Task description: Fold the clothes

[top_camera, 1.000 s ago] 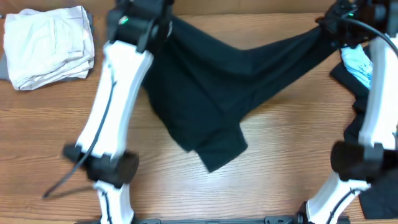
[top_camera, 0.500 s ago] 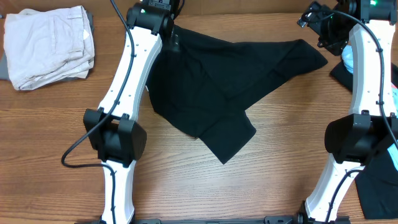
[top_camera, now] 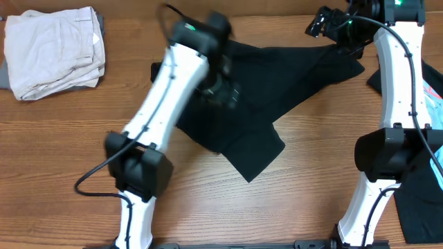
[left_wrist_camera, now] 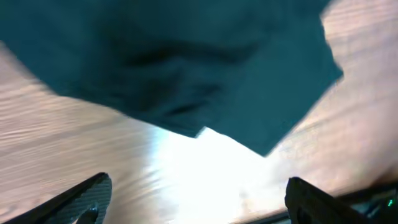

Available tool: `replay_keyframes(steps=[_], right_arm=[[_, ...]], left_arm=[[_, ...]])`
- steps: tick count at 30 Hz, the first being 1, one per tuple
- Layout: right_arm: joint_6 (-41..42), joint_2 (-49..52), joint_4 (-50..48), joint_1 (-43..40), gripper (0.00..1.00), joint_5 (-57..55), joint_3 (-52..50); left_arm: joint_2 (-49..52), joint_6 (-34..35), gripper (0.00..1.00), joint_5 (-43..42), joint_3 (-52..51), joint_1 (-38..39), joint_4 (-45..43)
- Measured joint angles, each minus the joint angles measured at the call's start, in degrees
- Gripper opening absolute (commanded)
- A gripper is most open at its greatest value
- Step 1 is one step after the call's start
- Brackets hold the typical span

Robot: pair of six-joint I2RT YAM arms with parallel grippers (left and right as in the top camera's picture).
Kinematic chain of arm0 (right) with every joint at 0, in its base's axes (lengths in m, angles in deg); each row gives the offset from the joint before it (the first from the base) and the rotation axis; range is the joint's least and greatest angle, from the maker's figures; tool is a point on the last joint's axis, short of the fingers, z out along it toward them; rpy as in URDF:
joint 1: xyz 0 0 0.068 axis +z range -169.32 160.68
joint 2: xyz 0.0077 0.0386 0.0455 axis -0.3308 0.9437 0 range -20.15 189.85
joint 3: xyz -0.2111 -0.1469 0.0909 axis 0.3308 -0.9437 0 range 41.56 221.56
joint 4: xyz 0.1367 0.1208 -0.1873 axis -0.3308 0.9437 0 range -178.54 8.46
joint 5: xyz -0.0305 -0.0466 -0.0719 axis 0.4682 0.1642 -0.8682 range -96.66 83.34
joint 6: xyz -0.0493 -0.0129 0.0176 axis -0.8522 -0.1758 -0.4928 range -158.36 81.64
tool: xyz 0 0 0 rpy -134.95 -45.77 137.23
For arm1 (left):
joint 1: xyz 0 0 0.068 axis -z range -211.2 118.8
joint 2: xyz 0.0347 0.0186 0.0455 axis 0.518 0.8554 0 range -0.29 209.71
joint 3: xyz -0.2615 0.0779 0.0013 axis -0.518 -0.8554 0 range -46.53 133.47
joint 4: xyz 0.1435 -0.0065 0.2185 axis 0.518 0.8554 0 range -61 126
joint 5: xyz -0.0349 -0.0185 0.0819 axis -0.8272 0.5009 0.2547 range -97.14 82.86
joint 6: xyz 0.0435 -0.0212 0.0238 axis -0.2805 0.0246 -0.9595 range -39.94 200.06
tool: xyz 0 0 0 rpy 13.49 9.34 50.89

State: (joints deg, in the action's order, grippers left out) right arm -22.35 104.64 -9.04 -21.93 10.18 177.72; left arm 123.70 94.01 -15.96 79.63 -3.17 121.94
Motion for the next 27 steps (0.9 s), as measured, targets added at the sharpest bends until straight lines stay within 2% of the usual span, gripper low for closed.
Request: replay_keyframes(steps=[6,10,17,27], right_arm=[[-0.37,0.00,-0.50,-0.52,1.00,0.35,0.00],[-0.81,0.00,0.96,-1.16,0.94,0.33,0.00],[-1.05,0.90,4.02,-0.44,0.94,0.63,0.00],[-1.07,7.37,4.92,2.32,0.90,4.44,0.00]], left_arm=[[1.20,2.62,0.88,-1.70,-10.21,8.17,-6.03],[1.22,5.44,0.90,-2.16,-15.10,10.60,-10.12],[1.29,9.70,0.94,-2.38,-23.52,10.84,-14.95],[1.29,11.13,0.93,-2.56,-32.46,8.90,-18.56]])
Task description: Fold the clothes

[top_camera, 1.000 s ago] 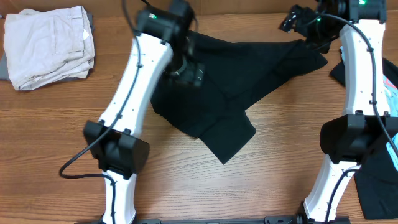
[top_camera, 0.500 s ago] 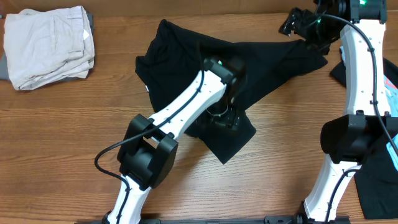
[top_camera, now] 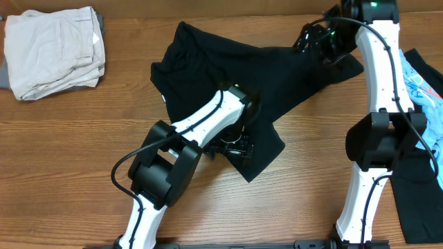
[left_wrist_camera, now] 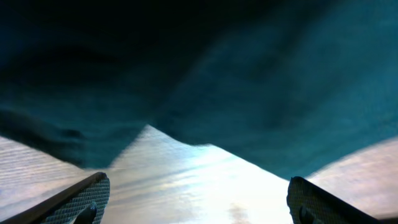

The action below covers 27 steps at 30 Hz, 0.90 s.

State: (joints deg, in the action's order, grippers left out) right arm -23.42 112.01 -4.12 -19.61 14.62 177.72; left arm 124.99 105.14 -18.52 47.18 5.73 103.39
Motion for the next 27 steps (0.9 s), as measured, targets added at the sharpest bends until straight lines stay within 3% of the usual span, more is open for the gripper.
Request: replay_keyframes(steps=[12,15,21,27], right_arm=[[0.00,0.35,0.50,2.49,0.90,-0.83,0.00],[-0.02,0.35,0.52,2.58,0.89,-1.09,0.00],[0.00,0.35,0.63,2.58,0.86,-1.20,0.00],[-0.07,0.35,1.57,2.58,0.79,-1.22,0.00]], left_arm=[[0.00,0.15,0.89,1.68,-1.97,-6.67,-4.92],[0.00,0.48,0.70,1.86,-1.97,-6.95,-5.57],[0.00,0.59,0.07,2.16,-2.08,-6.93,-5.27],[0.00,0.28,0.04,5.62,-2.14,-7.91,-2.03]])
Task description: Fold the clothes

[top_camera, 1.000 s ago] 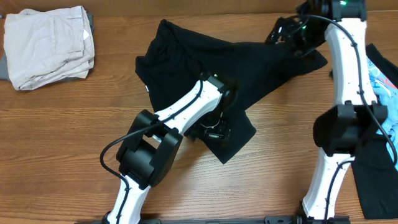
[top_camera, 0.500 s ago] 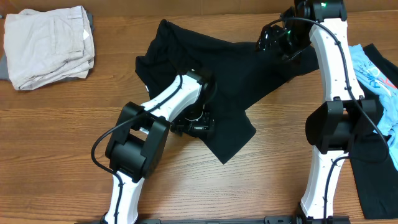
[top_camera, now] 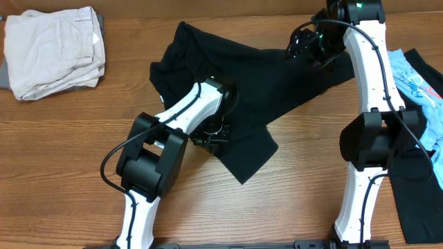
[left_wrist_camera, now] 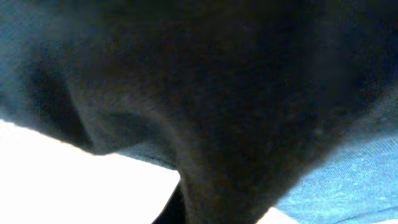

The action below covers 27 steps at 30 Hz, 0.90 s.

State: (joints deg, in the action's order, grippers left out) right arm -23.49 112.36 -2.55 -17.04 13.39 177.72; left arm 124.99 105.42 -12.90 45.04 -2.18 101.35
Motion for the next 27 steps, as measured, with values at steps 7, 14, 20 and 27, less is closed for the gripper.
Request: replay_keyframes(steps=[7,14,20,27], right_arm=[[0.07,0.00,3.30,1.33,0.79,-0.20,0.00],[-3.54,0.00,6.23,9.01,0.80,-0.59,0.00],[-8.11,0.00,3.78,15.56,0.80,-0.61,-0.52],[-9.88,0.00,-3.85,22.16,0.69,-1.22,-8.22]], left_arm=[[0.00,0.02,0.04,4.13,-0.04,-8.85,4.48],[0.00,-0.02,0.04,6.16,-0.04,-19.41,4.90],[0.00,-0.02,0.04,6.51,-0.04,-24.61,4.72],[0.00,-0.04,0.05,6.91,-0.04,-26.77,4.68]])
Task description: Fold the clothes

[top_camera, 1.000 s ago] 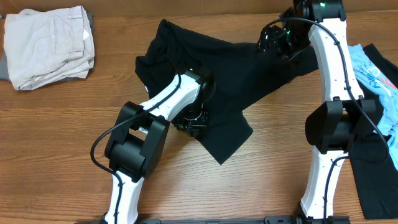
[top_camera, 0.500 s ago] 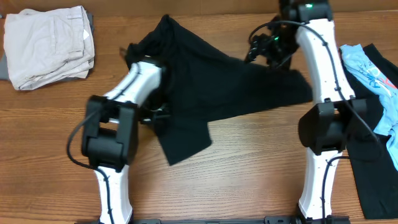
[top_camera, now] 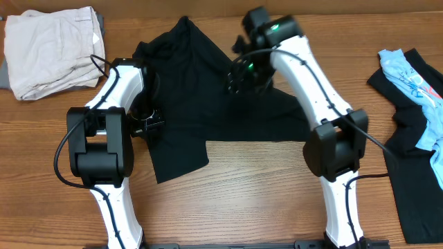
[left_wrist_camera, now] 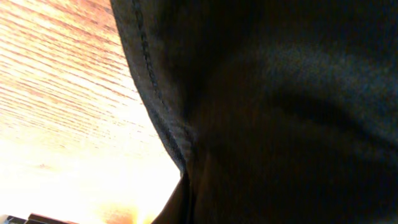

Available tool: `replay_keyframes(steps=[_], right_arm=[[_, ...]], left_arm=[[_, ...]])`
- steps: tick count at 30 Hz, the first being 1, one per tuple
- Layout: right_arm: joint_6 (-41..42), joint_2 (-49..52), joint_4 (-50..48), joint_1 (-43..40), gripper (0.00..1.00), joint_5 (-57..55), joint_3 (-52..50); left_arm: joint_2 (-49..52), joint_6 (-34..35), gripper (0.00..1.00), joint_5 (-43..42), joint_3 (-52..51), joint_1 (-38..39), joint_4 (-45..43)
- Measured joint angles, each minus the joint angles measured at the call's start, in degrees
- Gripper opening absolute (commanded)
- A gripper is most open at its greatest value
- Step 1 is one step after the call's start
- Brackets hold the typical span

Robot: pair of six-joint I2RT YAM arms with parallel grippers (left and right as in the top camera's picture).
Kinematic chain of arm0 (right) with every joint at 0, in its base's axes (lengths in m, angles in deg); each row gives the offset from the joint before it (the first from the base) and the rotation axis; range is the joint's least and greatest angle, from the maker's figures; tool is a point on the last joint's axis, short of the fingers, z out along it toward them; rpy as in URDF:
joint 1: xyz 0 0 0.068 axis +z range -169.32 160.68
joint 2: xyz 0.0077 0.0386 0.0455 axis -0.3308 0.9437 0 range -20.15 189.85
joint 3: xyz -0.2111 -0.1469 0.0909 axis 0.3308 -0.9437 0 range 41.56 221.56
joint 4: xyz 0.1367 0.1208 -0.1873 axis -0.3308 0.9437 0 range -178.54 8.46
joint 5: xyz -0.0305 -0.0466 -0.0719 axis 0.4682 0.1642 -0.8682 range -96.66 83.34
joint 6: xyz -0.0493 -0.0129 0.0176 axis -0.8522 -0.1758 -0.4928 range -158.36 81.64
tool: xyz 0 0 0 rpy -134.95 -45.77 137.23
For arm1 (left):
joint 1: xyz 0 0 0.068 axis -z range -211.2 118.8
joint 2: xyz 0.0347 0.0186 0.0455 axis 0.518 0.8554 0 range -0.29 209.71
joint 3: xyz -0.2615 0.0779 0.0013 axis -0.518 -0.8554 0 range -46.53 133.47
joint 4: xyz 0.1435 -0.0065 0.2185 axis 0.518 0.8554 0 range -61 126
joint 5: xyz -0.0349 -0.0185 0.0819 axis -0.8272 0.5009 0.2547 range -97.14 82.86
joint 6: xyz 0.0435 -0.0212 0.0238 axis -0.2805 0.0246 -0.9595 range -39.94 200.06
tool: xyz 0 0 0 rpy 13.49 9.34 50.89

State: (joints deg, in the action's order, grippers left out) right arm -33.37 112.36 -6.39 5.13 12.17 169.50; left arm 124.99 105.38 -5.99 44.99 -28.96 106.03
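Note:
A black garment lies spread over the middle of the wooden table, with a flap hanging toward the front. My left gripper is at the garment's left edge. In the left wrist view, black cloth with a stitched hem fills the frame and bunches into the hidden jaws, so the gripper is shut on it. My right gripper is low on the garment's upper middle, shut on cloth gathered there; it looks blurred.
A folded beige pile lies at the back left corner. At the right edge, a light blue garment lies on dark clothes. Bare wood shows along the front and between the black garment and the right pile.
My left gripper, shut on the cloth, went from the garment's lower middle to the left, and the garment shifted left with it. My right gripper moved left and forward, bringing the right part over.
First my left gripper was open above the garment's middle, with the right gripper at its far right corner. Then the left fingers stood open at the lower hem. Then they were shut on cloth. Now both grippers have drawn the garment leftward.

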Motion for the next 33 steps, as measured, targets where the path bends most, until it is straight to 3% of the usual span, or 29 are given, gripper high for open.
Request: replay_keyframes(steps=[7,16,22,33], right_arm=[[0.66,0.04,-6.86,6.21,0.69,-1.49,-7.96],[3.50,0.11,-15.23,14.27,0.68,-8.50,-10.38],[4.66,0.15,-18.16,14.91,0.59,-10.51,-11.85],[7.39,2.45,-20.81,14.53,0.60,-12.35,-11.98]], left_arm=[[0.00,-0.09,0.05,0.00,0.00,0.00,-0.52],[0.00,-0.20,0.06,0.02,0.00,0.00,-0.55],[0.00,-0.66,0.06,0.00,0.00,0.00,-0.55],[0.00,-1.51,0.06,0.02,0.00,0.00,-0.50]])
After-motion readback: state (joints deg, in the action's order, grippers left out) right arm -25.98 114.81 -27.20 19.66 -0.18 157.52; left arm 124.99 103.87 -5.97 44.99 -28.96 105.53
